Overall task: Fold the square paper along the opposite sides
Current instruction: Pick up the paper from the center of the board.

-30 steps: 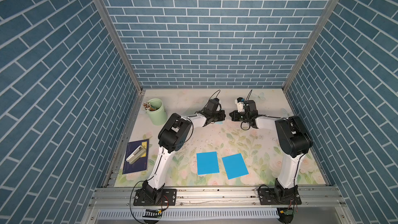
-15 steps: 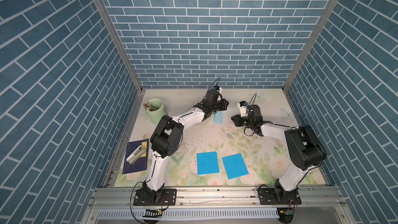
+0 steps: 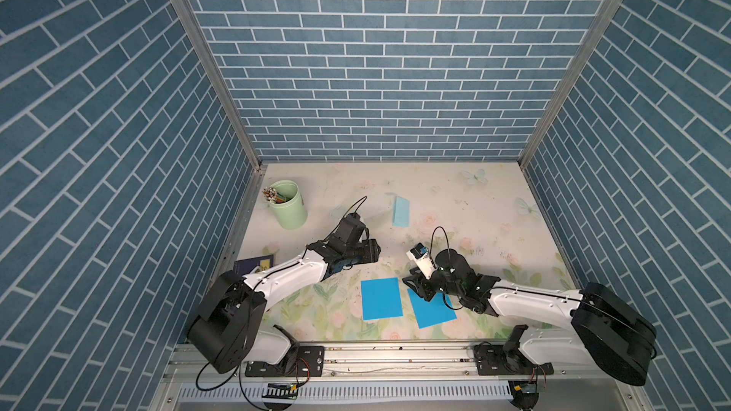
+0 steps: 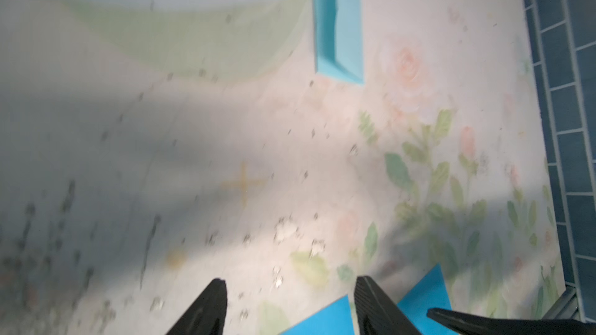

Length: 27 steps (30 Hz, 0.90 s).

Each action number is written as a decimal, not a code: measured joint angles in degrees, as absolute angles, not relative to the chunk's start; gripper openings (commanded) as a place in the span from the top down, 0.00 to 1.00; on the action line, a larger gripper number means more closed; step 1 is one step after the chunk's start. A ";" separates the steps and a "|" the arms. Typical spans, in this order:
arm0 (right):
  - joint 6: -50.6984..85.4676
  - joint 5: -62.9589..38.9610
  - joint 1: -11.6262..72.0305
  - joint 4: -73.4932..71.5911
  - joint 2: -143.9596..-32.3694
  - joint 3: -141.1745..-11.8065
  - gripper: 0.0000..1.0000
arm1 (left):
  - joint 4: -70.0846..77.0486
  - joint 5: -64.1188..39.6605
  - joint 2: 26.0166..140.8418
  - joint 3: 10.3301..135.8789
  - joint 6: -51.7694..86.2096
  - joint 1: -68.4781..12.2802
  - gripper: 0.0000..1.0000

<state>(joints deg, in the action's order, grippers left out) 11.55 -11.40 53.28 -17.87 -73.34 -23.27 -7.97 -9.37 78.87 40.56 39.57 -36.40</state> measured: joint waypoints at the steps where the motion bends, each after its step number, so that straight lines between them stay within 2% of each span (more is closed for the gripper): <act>1: 11.68 -11.53 54.52 -18.02 -73.41 -22.68 0.49 | -8.82 -10.09 77.76 39.44 40.23 -36.69 0.25; 4: 11.70 -11.60 58.02 -18.20 -74.72 -21.89 0.45 | -10.07 -11.55 75.66 37.69 41.60 -37.80 0.20; 16: 11.31 -10.07 64.34 -23.11 -83.66 -22.74 0.48 | -7.88 -14.20 77.23 32.32 44.80 -42.92 0.13; 20: 11.00 -10.07 64.51 -25.12 -85.95 -23.86 0.48 | -3.86 -14.94 79.29 32.56 45.30 -43.16 0.14; 23: 10.52 -10.15 64.51 -26.17 -87.85 -25.12 0.48 | -1.85 -15.22 80.95 33.21 45.41 -43.24 0.18; 27: 10.39 -10.24 64.45 -27.33 -89.95 -26.65 0.50 | -1.39 -14.59 82.35 33.87 45.25 -43.24 0.33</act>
<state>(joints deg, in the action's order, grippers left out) 10.39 -10.24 64.45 -27.33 -89.95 -26.65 -1.39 -14.59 82.35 33.87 45.25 -43.24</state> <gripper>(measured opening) 0.513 0.729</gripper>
